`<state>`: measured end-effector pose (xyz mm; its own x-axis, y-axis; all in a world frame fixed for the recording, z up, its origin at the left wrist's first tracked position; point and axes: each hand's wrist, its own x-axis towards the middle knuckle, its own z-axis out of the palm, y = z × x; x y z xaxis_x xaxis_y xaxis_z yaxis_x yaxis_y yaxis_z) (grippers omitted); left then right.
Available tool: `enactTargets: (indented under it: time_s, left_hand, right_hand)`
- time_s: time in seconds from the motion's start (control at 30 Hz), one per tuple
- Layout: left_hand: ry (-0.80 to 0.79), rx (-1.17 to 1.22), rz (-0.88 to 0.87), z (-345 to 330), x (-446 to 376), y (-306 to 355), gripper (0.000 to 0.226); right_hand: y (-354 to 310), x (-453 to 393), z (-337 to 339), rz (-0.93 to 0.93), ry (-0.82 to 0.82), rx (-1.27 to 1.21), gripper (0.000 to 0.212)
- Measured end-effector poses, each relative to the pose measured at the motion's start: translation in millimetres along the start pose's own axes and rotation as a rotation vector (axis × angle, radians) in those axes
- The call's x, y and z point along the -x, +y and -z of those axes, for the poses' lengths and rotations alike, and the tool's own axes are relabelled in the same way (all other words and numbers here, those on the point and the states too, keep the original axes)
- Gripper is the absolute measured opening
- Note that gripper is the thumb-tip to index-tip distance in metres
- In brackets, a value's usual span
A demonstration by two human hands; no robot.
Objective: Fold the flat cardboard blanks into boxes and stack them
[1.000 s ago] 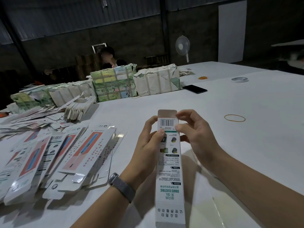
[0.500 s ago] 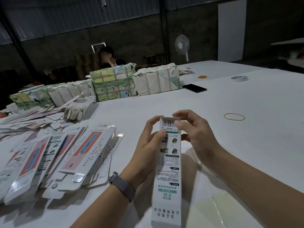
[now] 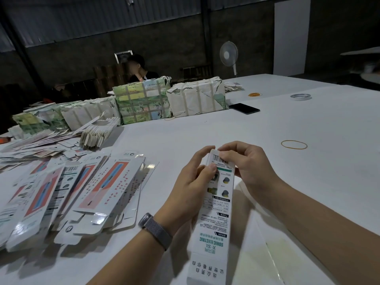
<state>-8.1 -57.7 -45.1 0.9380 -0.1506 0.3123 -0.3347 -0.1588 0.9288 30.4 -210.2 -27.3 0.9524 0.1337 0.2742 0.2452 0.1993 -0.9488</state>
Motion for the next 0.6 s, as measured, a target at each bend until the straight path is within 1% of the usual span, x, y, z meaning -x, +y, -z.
enactTargets:
  time_s: [0.37, 0.5, 0.6]
  left_hand:
    - [-0.037, 0.018, 0.037, 2.6, -0.1, 0.3, 0.042]
    - [-0.065, 0.026, 0.044, 1.3, 1.1, 1.1, 0.047]
    - [-0.081, 0.030, 0.042, 1.1, 1.3, 1.8, 0.051]
  right_hand:
    - [-1.9, 2.6, -3.0, -0.009, 0.021, 0.021, 0.016]
    - [-4.0, 3.0, -2.1, -0.012, 0.045, 0.007, 0.026]
    - [-6.1, 3.2, -0.8, -0.012, 0.032, 0.010, 0.033]
